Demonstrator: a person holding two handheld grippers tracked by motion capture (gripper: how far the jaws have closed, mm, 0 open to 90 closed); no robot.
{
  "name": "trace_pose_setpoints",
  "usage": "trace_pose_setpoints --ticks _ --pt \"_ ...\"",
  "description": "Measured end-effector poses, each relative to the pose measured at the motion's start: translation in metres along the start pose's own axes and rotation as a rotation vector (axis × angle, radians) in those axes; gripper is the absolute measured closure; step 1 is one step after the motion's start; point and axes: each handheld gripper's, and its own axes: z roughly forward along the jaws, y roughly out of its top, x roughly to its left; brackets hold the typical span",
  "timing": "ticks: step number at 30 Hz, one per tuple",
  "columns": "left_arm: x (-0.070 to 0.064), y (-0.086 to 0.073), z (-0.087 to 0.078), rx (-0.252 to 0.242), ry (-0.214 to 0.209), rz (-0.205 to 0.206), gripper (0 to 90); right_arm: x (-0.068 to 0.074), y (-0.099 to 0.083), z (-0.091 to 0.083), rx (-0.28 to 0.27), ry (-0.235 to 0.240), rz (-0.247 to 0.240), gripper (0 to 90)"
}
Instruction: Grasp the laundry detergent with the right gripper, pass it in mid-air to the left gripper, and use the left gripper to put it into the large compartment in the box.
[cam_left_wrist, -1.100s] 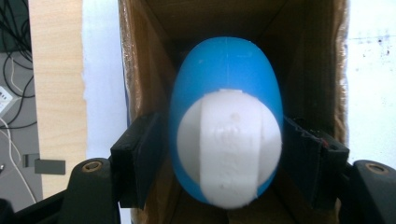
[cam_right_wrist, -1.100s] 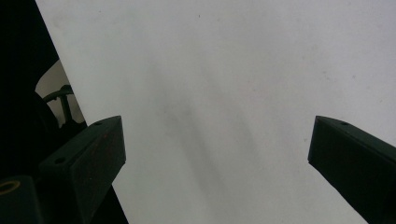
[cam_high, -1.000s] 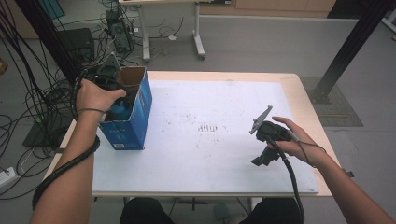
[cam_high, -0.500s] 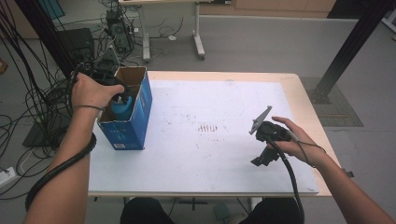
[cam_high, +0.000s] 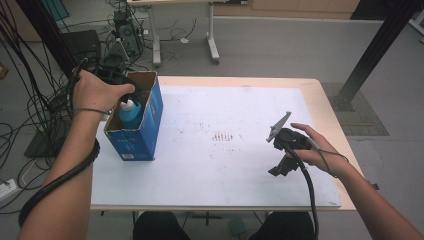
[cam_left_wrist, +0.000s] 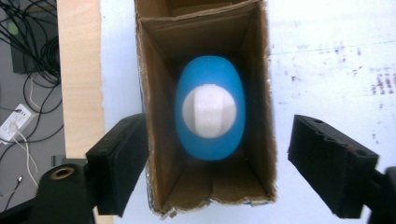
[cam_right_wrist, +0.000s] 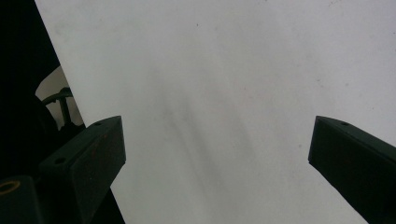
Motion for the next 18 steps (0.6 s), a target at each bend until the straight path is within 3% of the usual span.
trace_pose_setpoints --ticks 8,13,18 --pt "-0.004 0.0 -0.023 -0.031 -0.025 0.015 10.7 0.0 0.002 -0.002 0.007 0.001 -0.009 4.1" --pt "-0.009 0.002 -0.032 -0.012 -0.017 0.038 5.1 0.0 0.002 -0.004 0.006 0.0 -0.006 4.0" --pt "-0.013 0.001 -0.04 -0.02 -0.03 0.055 5.3 0.0 0.002 -0.003 0.01 0.002 -0.005 4.0"
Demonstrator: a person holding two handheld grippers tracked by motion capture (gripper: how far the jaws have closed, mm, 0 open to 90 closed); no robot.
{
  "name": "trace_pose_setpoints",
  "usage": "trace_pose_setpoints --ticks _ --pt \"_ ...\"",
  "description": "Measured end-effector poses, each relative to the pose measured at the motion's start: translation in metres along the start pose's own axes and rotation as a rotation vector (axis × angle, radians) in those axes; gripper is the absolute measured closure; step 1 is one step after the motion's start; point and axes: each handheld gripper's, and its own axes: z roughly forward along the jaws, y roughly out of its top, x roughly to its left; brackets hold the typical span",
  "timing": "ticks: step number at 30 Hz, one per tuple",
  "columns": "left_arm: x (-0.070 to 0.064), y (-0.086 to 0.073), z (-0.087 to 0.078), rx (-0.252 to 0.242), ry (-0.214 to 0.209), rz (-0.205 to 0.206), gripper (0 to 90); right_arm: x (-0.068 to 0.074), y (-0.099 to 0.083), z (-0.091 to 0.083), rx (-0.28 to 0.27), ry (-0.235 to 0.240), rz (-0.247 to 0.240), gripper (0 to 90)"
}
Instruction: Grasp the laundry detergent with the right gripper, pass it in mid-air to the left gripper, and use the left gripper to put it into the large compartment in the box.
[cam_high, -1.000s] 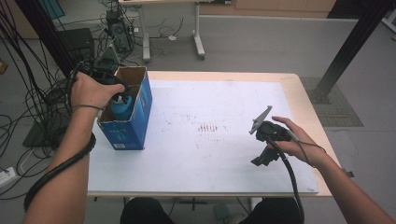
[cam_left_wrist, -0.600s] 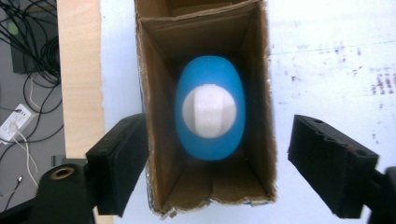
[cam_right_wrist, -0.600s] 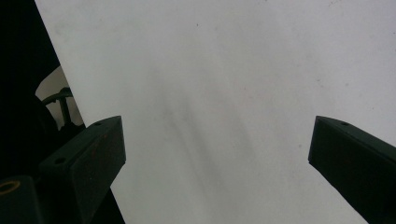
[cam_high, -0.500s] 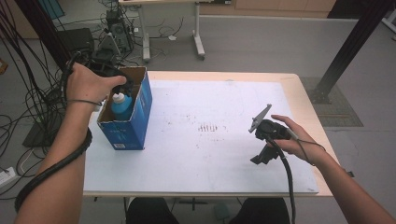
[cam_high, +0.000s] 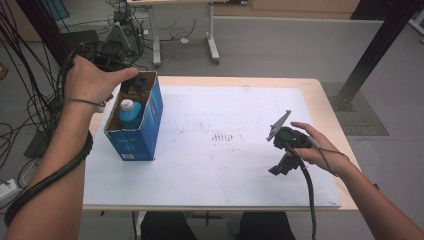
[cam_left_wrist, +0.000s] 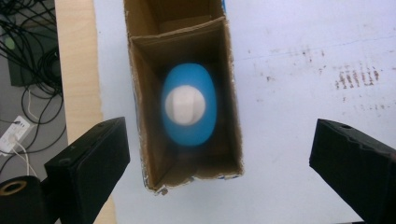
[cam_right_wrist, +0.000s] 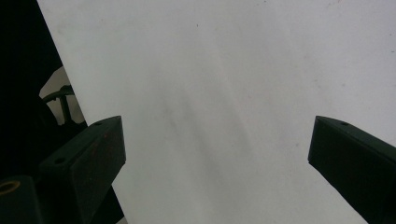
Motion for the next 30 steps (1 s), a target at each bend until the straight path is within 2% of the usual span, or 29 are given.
trace_pose_setpoints --ticks 9,14,23,30 --pt "-0.015 -0.003 -0.005 0.023 -0.02 0.058 6.0 0.002 0.0 0.003 0.004 0.007 -0.002 4.1" --pt "-0.026 -0.002 -0.006 0.023 -0.047 0.082 6.5 0.004 -0.001 0.005 0.007 0.009 0.0 4.1" --pt "-0.056 0.009 -0.006 0.003 -0.091 0.14 6.5 0.003 -0.004 0.001 0.006 0.001 0.006 4.0" --pt "-0.08 0.017 0.006 0.012 -0.132 0.185 6.4 0.004 -0.004 -0.001 0.008 -0.004 0.01 4.0"
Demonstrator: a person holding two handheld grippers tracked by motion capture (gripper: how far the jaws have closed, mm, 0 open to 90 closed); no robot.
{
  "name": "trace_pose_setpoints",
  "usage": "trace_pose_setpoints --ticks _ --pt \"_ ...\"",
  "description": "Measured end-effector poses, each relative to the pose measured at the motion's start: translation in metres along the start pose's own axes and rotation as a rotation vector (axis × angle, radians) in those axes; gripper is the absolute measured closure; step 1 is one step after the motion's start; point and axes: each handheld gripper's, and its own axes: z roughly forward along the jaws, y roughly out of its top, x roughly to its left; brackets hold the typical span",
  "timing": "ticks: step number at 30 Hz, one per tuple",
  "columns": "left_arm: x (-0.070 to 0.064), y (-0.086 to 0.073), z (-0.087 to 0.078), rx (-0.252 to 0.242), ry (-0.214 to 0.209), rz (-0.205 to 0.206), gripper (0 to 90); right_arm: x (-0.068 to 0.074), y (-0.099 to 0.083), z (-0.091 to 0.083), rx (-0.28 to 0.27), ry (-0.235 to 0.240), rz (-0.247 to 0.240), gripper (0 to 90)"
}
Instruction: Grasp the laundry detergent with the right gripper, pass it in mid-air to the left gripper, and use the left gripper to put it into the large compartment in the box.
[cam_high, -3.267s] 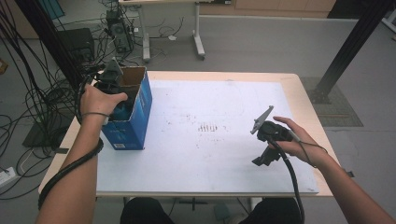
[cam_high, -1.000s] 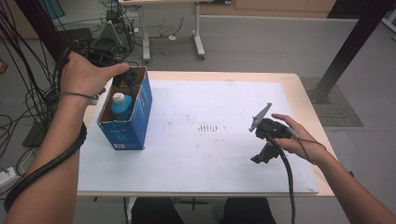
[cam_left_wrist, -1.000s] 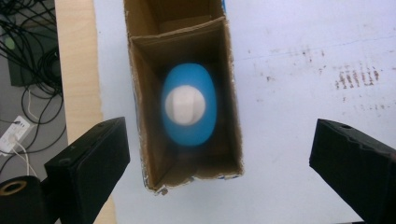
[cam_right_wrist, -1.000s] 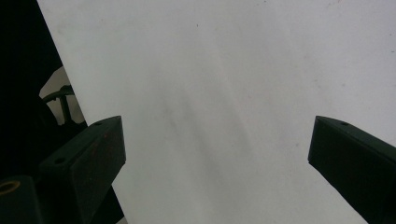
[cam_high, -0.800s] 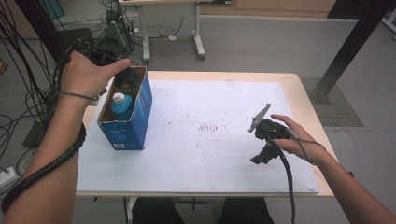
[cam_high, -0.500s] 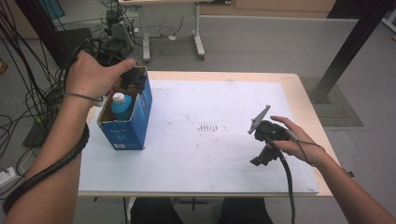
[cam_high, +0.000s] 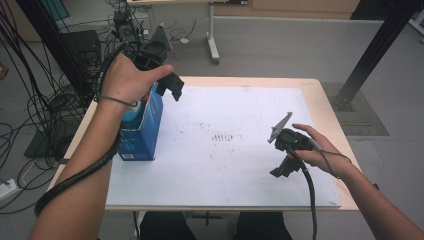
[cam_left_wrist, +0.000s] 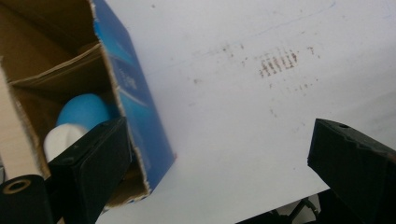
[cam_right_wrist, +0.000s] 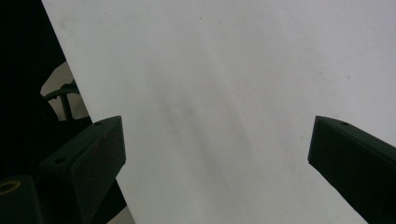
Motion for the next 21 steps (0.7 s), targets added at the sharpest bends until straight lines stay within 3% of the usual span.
trace_pose_setpoints --ticks 11,21 --pt "-0.02 0.009 0.038 -0.003 -0.036 0.024 6.6 0.001 0.001 -0.001 -0.004 -0.004 0.0 4.1" --pt "-0.027 0.011 0.074 0.012 -0.045 0.021 7.0 0.001 0.0 -0.001 -0.008 -0.004 0.002 4.1"
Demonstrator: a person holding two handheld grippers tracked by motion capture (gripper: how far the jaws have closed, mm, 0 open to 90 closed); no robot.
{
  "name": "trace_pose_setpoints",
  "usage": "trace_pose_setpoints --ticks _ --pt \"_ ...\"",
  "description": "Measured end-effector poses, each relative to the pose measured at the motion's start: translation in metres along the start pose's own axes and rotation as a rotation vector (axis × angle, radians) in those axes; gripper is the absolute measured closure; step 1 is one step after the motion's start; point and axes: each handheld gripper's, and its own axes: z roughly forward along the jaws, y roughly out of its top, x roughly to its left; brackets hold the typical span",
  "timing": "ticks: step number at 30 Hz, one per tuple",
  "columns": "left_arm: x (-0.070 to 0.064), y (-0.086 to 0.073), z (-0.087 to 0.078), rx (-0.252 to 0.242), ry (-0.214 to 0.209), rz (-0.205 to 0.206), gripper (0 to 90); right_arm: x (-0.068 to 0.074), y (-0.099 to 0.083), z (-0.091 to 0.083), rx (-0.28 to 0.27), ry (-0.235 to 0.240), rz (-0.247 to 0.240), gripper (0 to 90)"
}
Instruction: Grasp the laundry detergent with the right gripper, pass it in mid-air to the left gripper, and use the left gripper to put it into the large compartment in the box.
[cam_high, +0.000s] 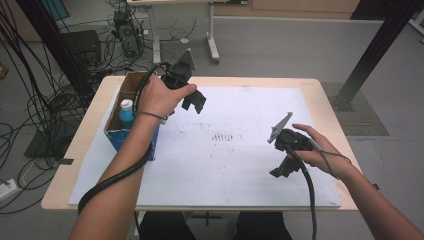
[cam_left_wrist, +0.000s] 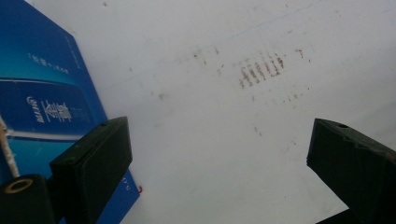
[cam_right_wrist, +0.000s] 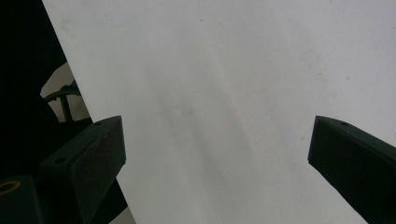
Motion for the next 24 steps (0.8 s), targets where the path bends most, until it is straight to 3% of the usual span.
trace_pose_setpoints --ticks 10,24 --pt "-0.002 0.002 0.018 0.004 0.019 -0.023 7.6 0.001 -0.002 0.001 0.001 -0.001 0.004 4.1" --pt "-0.007 0.005 0.019 0.002 0.028 -0.028 8.2 0.0 -0.001 0.001 -0.003 -0.002 0.001 4.1"
